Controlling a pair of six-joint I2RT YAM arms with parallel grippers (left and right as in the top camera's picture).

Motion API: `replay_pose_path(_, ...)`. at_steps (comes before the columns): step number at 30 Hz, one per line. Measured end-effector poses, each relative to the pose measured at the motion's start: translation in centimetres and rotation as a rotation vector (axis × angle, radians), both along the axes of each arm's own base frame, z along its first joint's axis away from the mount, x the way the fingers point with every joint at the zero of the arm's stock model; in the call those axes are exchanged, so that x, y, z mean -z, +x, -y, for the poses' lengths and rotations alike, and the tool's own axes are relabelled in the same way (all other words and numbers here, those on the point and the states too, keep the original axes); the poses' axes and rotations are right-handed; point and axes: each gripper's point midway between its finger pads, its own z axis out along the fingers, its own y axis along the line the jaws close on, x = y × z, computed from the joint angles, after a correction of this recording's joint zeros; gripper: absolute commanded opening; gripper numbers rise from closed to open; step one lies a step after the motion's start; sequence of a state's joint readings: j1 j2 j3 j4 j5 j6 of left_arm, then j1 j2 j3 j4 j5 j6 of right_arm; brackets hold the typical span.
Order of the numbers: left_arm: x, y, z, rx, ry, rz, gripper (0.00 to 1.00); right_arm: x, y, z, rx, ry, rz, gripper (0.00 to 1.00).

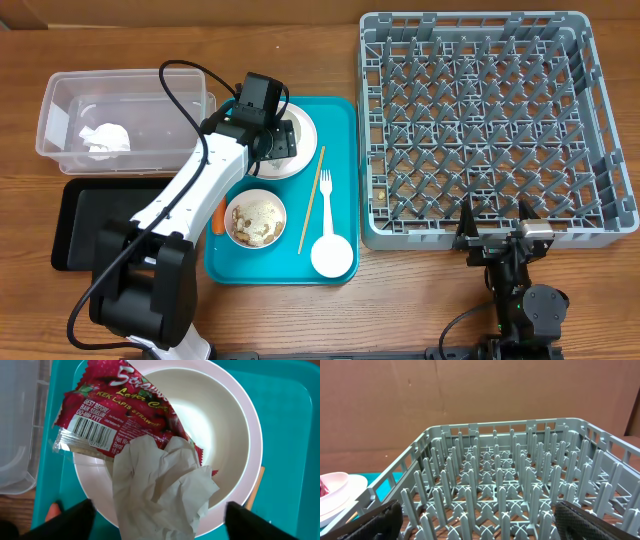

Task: Sort waste into correct bins and load items into the dishwasher
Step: 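Lower the left gripper and grasp the second crumpled tissue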

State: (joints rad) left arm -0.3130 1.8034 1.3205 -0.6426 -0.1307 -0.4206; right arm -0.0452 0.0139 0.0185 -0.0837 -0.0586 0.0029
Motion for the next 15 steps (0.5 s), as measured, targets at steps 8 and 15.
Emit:
replay_pose_path(8,0.18,-0.36,0.08,0.004,-0.005,-0.017,0.9,0.0,0.0,-0.01,0.0,0.0,0.0,1.0)
replay_pose_path(15,0.15,-0.23,0.18,0.01,-0.008,-0.011,0.75,-0.01,0.0,-0.01,0.0,0.0,0.0,1.0)
